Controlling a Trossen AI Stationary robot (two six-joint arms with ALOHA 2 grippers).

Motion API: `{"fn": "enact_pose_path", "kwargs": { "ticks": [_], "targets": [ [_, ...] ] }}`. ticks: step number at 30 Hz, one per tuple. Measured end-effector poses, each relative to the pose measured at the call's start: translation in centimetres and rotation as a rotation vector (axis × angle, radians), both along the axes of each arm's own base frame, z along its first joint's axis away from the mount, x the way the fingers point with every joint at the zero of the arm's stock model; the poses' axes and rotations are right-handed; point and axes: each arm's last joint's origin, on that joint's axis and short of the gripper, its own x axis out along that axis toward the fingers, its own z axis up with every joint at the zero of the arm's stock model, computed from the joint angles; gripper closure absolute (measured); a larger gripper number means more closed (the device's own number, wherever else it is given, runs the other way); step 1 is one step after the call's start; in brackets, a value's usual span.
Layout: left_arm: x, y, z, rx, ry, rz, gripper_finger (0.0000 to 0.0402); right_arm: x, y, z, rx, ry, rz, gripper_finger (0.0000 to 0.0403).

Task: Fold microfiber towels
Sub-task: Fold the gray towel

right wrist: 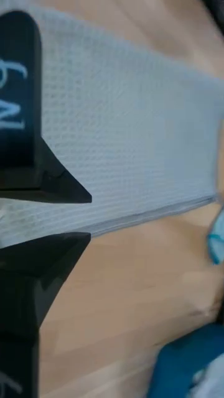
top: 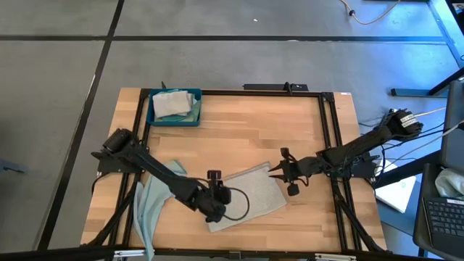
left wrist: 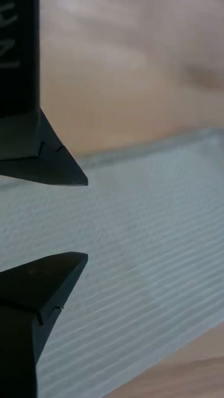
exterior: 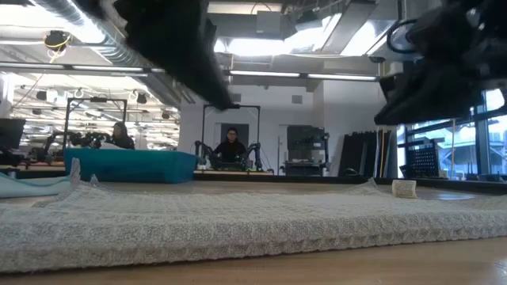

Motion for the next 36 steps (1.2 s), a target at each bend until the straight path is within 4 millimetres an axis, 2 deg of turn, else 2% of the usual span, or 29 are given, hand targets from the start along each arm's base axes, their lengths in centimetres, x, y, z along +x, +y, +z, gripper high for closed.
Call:
{"fn": "enact_pose_path", "kwargs": {
  "ticks": [4, 10, 13, 17, 24, 29, 36],
  "targets": [
    [0.8, -1.1, -0.6, -0.038, 0.080, -0.021, 0.0225, 0.4, 0.0, -1.2, -0.030, 0.050, -0.037, 0.0315],
    [1.9, -2.3, 1.0, -0.178, 0.019, -0.019, 0.0225, 1.0, 0.3, -1.8, -0.022, 0.036, -0.031, 0.0313],
    [1.8, -3.0, 1.5, -0.241, 0.029, -0.034, 0.0225, 1.1, 0.3, -1.7, -0.006, 0.026, -0.029, 0.0295],
    [1.1, -4.1, 1.5, -0.295, 0.057, -0.047, 0.0225, 1.1, 0.3, -1.8, 0.030, 0.029, -0.048, 0.0247],
    [-0.4, -6.1, 0.9, -0.301, 0.098, -0.065, 0.0225, 1.3, 0.4, -1.3, 0.092, -0.017, -0.082, 0.0177],
    [-1.0, -7.6, -0.1, -0.343, 0.123, -0.065, 0.0225, 1.6, 0.5, -0.7, 0.149, -0.087, -0.094, 0.0166],
    [-0.8, -9.5, -1.4, -0.433, 0.100, -0.077, 0.0225, 1.5, 0.4, -0.8, 0.134, -0.071, -0.092, 0.0170]
  ]
}}
